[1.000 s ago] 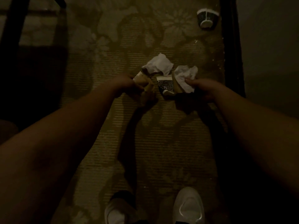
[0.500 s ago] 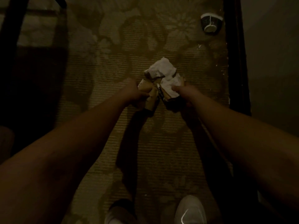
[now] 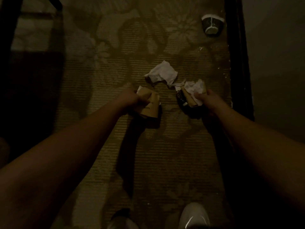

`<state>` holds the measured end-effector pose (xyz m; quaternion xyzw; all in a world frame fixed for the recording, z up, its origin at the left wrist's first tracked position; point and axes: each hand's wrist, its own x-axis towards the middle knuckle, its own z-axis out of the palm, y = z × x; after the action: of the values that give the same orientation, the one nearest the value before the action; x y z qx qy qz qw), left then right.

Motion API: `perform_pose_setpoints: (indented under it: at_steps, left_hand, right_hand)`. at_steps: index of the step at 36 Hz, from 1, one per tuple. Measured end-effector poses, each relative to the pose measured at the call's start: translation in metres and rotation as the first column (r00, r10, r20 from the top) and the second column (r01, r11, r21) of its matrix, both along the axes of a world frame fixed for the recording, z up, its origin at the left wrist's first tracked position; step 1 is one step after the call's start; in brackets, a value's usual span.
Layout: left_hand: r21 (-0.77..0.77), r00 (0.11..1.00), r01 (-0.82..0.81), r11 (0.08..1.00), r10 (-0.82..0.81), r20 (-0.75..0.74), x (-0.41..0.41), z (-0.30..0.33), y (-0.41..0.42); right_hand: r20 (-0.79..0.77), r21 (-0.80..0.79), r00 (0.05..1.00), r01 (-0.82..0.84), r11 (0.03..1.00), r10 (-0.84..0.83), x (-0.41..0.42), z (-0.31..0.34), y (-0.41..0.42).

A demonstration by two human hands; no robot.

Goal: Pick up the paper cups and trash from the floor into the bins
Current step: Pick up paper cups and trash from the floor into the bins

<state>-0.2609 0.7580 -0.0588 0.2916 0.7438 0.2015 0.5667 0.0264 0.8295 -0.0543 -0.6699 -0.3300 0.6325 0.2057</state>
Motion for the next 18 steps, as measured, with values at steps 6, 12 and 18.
perform_pose_setpoints:
  at_steps: [6, 12, 18]
  left_hand:
    - [0.068, 0.995, -0.086, 0.994, 0.082, 0.057, 0.014, 0.032, 0.033]
    - [0.066, 0.991, -0.128, 0.990, 0.126, 0.034, 0.037, 0.048, 0.073]
    - [0.052, 0.995, -0.101, 0.994, 0.102, -0.019, 0.062, 0.057, 0.102]
  right_hand:
    - [0.087, 0.098, 0.996, -0.031, 0.995, 0.023, 0.020, 0.001, 0.003]
    - [0.128, 0.132, 0.989, -0.089, 0.987, 0.072, 0.028, 0.005, 0.008]
    - [0.122, 0.163, 0.988, -0.113, 0.980, 0.094, 0.032, 0.012, 0.012]
